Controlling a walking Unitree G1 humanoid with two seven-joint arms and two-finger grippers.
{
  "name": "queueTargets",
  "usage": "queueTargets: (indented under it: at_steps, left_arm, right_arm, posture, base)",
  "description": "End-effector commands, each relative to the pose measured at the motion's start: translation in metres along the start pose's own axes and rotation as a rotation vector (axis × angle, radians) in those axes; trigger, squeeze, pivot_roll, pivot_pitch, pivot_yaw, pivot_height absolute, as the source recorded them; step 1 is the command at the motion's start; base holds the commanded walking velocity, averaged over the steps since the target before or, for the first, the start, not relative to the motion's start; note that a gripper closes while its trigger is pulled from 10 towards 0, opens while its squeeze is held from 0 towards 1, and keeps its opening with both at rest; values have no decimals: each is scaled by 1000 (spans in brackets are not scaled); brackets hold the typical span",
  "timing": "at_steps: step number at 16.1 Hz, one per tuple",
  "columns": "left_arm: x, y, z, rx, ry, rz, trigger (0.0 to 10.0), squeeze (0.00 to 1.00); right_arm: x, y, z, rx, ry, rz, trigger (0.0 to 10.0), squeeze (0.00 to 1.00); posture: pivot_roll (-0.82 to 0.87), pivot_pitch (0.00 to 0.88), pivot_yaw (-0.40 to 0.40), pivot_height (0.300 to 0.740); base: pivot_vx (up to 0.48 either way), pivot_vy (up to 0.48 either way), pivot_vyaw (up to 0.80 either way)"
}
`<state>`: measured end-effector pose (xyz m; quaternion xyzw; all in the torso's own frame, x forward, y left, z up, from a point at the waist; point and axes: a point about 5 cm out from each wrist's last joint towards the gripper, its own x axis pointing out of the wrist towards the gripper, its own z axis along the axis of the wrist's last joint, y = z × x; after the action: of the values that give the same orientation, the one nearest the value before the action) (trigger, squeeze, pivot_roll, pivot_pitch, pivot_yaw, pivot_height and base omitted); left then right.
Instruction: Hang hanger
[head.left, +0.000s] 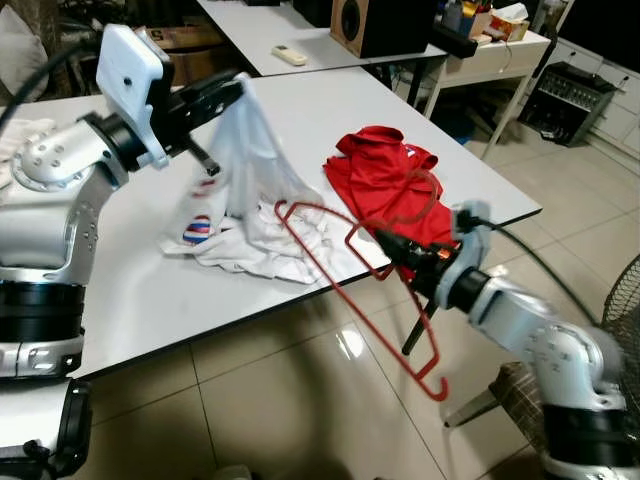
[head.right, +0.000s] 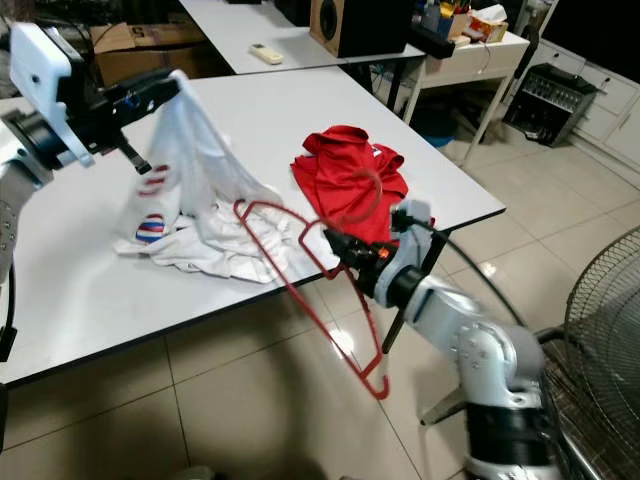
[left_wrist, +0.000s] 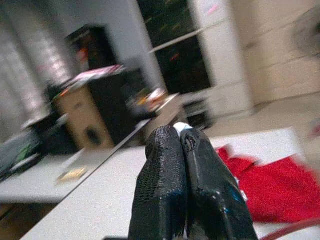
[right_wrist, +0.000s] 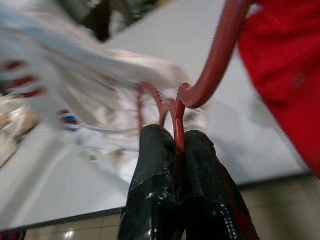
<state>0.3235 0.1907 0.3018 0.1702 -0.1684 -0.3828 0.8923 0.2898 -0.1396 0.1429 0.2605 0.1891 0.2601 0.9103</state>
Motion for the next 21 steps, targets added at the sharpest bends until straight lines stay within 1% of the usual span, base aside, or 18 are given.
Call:
queueTargets:
  at_steps: [1, 3, 4, 5, 6, 7, 8, 10, 11, 12, 13, 14, 15, 16, 17, 19, 20, 21]
  left_arm:
    - [0, -7, 11, 2, -38, -73, 0, 0]
    - [-11, -13, 3, 3, 55, -131, 0, 0]
    - [-21, -9, -15, 40, 180, -73, 0, 0]
    - [-27, -8, -24, 56, 244, -52, 0, 0]
    - [-37, -9, -37, 83, 349, -45, 0, 0]
    - [-38, -11, -39, 75, 357, -46, 0, 0]
    - [-39, -30, -49, 8, 366, -102, 0, 0]
    - [-25, -60, -50, -117, 282, -177, 0, 0]
    - [-25, -60, -50, -117, 282, -177, 0, 0]
    - [-13, -86, -51, -194, 238, -254, 0, 0]
    - [-7, -103, -55, -231, 230, -304, 0, 0]
    - [-9, -112, -60, -261, 253, -335, 0, 0]
    - [-12, -115, -62, -281, 263, -343, 0, 0]
    - [-14, -120, -64, -336, 262, -348, 0, 0]
    - [-17, -127, -64, -394, 253, -358, 0, 0]
    - [-17, -139, -62, -445, 244, -392, 0, 0]
    - [-15, -142, -58, -465, 219, -397, 0, 0]
    - [-10, -142, -51, -514, 159, -373, 0, 0]
  right_arm:
    - [0, -11, 9, 21, -44, -79, 10000, 0]
    - [4, -7, 26, 82, -161, -46, 10000, 0]
    - [5, 0, 43, 183, -265, 30, 10000, 0]
    - [5, 3, 50, 234, -308, 62, 10000, 0]
    - [6, 4, 58, 322, -364, 98, 10000, 0]
    - [7, 5, 59, 341, -372, 103, 10000, 0]
    - [16, 10, 59, 453, -407, 136, 10000, 0]
    - [30, 16, 54, 557, -422, 146, 10000, 0]
    - [30, 16, 54, 557, -422, 146, 10000, 0]
    - [47, 17, 50, 664, -422, 120, 10000, 0]
    - [59, 18, 48, 734, -420, 93, 10000, 0]
    - [67, 16, 49, 794, -430, 64, 10000, 0]
    - [71, 16, 49, 806, -424, 43, 10000, 0]
    - [77, 16, 49, 812, -417, 20, 10000, 0]
    - [84, 17, 49, 852, -418, 14, 10000, 0]
    - [95, 25, 50, 901, -426, 29, 10000, 0]
    - [100, 29, 51, 901, -421, 34, 10000, 0]
    - [104, 33, 50, 886, -413, 33, 10000, 0]
  posture:
    - [-66, 0, -55, 740]
    - [-61, 0, -59, 740]
    - [-61, 0, -59, 740]
    - [-61, 0, -59, 740]
    - [-54, 0, -63, 740]
    - [-54, 0, -63, 740]
    - [-44, 0, -64, 740]
    - [-40, 0, -58, 740]
    - [-40, 0, -58, 740]
    - [-36, 0, -51, 740]
    - [-33, 0, -51, 740]
    - [-26, 0, -52, 740]
    - [-23, 0, -53, 740]
    - [-17, 0, -53, 740]
    - [-14, 0, -53, 740]
    - [0, 0, -58, 740]
    - [10, 0, -62, 740]
    - [14, 0, -65, 740]
  base:
    - [0, 0, 0]
    - [0, 0, 0]
    - [0, 0, 0]
    - [0, 0, 0]
    - [0, 0, 0]
    - [0, 0, 0]
    - [0, 0, 0]
    - [0, 0, 0]
    - [0, 0, 0]
    - [0, 0, 0]
    - [0, 0, 0]
    - [0, 0, 0]
    - [0, 0, 0]
    - [0, 0, 0]
    - [0, 0, 0]
    - [0, 0, 0]
    - [0, 0, 0]
    - [0, 0, 0]
